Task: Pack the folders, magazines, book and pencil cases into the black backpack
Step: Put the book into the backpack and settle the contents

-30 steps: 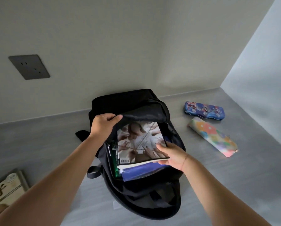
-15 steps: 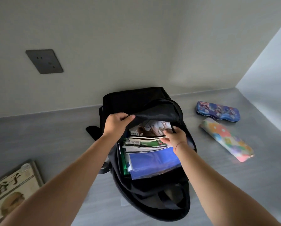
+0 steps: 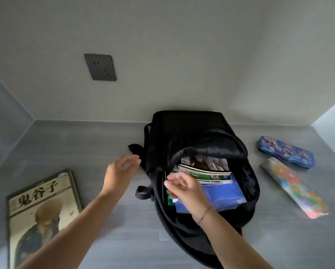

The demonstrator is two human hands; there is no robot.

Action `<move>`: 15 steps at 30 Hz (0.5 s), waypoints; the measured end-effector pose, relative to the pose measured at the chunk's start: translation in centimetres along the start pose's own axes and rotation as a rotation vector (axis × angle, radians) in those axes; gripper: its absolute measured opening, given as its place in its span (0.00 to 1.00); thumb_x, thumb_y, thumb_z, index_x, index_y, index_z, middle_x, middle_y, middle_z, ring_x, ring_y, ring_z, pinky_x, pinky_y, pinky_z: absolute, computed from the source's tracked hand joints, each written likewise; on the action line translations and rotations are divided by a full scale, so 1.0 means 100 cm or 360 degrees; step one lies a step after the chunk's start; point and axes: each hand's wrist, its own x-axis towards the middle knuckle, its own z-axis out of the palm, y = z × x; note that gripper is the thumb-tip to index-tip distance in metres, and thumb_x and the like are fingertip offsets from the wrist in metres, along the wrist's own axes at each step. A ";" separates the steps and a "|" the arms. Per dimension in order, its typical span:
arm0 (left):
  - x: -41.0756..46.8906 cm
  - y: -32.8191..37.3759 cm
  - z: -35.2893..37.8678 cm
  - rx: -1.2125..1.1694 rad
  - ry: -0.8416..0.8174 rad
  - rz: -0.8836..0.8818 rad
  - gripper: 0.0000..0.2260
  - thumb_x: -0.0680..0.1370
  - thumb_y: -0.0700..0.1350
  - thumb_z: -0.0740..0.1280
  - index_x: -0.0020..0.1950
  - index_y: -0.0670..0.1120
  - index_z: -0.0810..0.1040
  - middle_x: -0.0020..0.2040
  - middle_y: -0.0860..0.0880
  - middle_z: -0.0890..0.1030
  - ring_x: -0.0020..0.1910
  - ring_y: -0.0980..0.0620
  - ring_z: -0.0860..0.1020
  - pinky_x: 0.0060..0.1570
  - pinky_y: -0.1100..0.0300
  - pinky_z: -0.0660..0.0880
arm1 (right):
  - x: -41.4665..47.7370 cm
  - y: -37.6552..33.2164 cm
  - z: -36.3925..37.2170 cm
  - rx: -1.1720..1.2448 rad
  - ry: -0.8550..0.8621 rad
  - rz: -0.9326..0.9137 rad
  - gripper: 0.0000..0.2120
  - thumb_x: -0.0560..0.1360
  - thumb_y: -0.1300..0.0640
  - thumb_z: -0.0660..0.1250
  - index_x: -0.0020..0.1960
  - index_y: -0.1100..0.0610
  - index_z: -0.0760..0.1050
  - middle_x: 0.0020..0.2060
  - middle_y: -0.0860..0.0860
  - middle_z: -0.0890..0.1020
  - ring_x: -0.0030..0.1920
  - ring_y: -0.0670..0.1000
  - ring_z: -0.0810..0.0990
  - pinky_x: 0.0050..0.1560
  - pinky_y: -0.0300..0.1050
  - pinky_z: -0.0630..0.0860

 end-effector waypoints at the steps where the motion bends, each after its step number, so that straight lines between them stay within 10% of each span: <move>1: -0.003 -0.017 -0.018 0.0040 0.0068 -0.0061 0.04 0.74 0.48 0.70 0.47 0.53 0.82 0.44 0.58 0.83 0.42 0.63 0.79 0.41 0.72 0.70 | 0.006 0.000 0.026 -0.0029 -0.0092 0.0005 0.04 0.72 0.61 0.71 0.45 0.56 0.77 0.38 0.55 0.81 0.38 0.51 0.79 0.42 0.45 0.78; 8: -0.044 -0.109 -0.141 -0.0043 0.0525 -0.0562 0.05 0.74 0.43 0.69 0.49 0.47 0.82 0.43 0.44 0.84 0.39 0.49 0.82 0.36 0.60 0.73 | 0.042 0.026 0.181 -0.0426 -0.0416 0.0132 0.15 0.69 0.53 0.74 0.53 0.58 0.78 0.45 0.52 0.83 0.37 0.42 0.78 0.37 0.29 0.72; 15: -0.097 -0.165 -0.208 -0.0009 0.0812 -0.0895 0.13 0.76 0.42 0.67 0.60 0.42 0.77 0.58 0.43 0.79 0.54 0.42 0.78 0.52 0.51 0.76 | 0.046 0.046 0.259 -0.0924 -0.0473 0.0249 0.28 0.71 0.47 0.71 0.66 0.59 0.70 0.63 0.55 0.76 0.62 0.55 0.75 0.60 0.44 0.72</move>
